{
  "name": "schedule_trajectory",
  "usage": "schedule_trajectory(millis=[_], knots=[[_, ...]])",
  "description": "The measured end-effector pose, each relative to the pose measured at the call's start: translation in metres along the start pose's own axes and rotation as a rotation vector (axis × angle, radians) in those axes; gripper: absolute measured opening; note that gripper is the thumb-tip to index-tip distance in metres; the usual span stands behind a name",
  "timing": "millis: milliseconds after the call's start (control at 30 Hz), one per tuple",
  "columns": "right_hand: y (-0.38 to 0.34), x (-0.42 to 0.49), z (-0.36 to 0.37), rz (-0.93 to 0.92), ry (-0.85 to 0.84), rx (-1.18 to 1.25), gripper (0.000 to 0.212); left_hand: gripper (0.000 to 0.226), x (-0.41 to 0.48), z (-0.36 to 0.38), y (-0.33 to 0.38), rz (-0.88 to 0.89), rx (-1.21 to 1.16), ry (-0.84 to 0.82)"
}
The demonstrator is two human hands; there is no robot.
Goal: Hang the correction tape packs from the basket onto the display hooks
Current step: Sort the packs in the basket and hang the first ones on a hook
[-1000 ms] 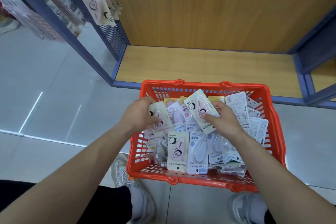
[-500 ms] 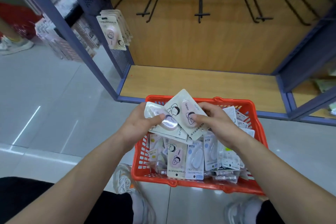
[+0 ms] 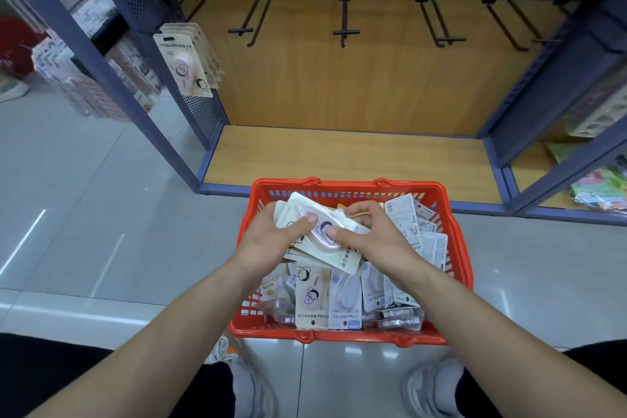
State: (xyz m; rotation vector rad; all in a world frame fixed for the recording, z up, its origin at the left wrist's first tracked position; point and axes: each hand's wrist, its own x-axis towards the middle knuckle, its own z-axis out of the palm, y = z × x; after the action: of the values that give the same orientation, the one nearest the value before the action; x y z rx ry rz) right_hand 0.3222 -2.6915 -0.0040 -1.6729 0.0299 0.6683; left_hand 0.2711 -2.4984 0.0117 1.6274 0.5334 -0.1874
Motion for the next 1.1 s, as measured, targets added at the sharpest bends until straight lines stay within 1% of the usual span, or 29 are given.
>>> schedule_trajectory(millis=[67, 133, 167, 233, 300, 367, 467, 567, 633, 700, 767, 867, 933, 1000, 1100], knots=[[0.001, 0.0, -0.001, 0.051, -0.006, 0.008, 0.067, 0.031, 0.005, -0.001, -0.001, -0.032, -0.027, 0.028], [0.003, 0.001, -0.003, 0.118, -0.07, 0.082, 0.077, 0.037, 0.009, -0.003, -0.002, -0.035, -0.045, 0.073], [0.004, 0.002, -0.003, 0.126, -0.079, 0.112, 0.076, 0.04, 0.011, -0.003, -0.002, -0.031, -0.039, 0.095], [0.005, 0.005, -0.003, 0.091, -0.037, 0.147, 0.066, 0.043, 0.014, -0.003, -0.004, -0.028, -0.028, 0.124], [0.005, 0.008, -0.003, 0.067, -0.01, 0.165, 0.061, 0.044, 0.015, -0.002, -0.003, -0.047, -0.053, 0.129], [0.004, 0.009, -0.005, 0.052, -0.051, 0.187, 0.057, 0.044, 0.016, -0.003, -0.002, -0.089, -0.056, 0.099], [0.0, 0.006, -0.011, 0.043, -0.077, 0.194, 0.059, 0.041, 0.016, -0.008, 0.001, -0.159, -0.001, -0.01], [-0.004, 0.006, -0.016, 0.053, -0.072, 0.216, 0.057, 0.039, 0.012, -0.011, 0.003, -0.214, -0.04, -0.127], [-0.007, 0.007, -0.017, 0.045, -0.043, 0.225, 0.047, 0.037, 0.01, -0.012, 0.002, -0.221, -0.039, -0.191], [-0.009, 0.007, -0.017, 0.023, -0.005, 0.243, 0.032, 0.031, 0.008, -0.011, 0.001, -0.209, -0.012, -0.242], [-0.01, 0.006, -0.015, 0.002, 0.016, 0.277, 0.024, 0.028, 0.006, -0.008, 0.0, -0.176, 0.003, -0.269], [-0.011, 0.006, -0.013, -0.033, 0.018, 0.311, 0.023, 0.033, 0.003, -0.004, 0.002, -0.114, 0.009, -0.254], [-0.012, 0.006, -0.012, -0.042, 0.0, 0.317, 0.022, 0.035, 0.002, -0.001, 0.001, -0.094, -0.006, -0.21], [-0.014, 0.007, -0.013, -0.034, -0.023, 0.328, 0.029, 0.031, 0.002, 0.0, -0.001, -0.097, -0.062, -0.156], [-0.015, 0.008, -0.014, -0.027, -0.054, 0.344, 0.043, 0.044, 0.003, 0.001, 0.0, -0.114, -0.151, -0.124]])
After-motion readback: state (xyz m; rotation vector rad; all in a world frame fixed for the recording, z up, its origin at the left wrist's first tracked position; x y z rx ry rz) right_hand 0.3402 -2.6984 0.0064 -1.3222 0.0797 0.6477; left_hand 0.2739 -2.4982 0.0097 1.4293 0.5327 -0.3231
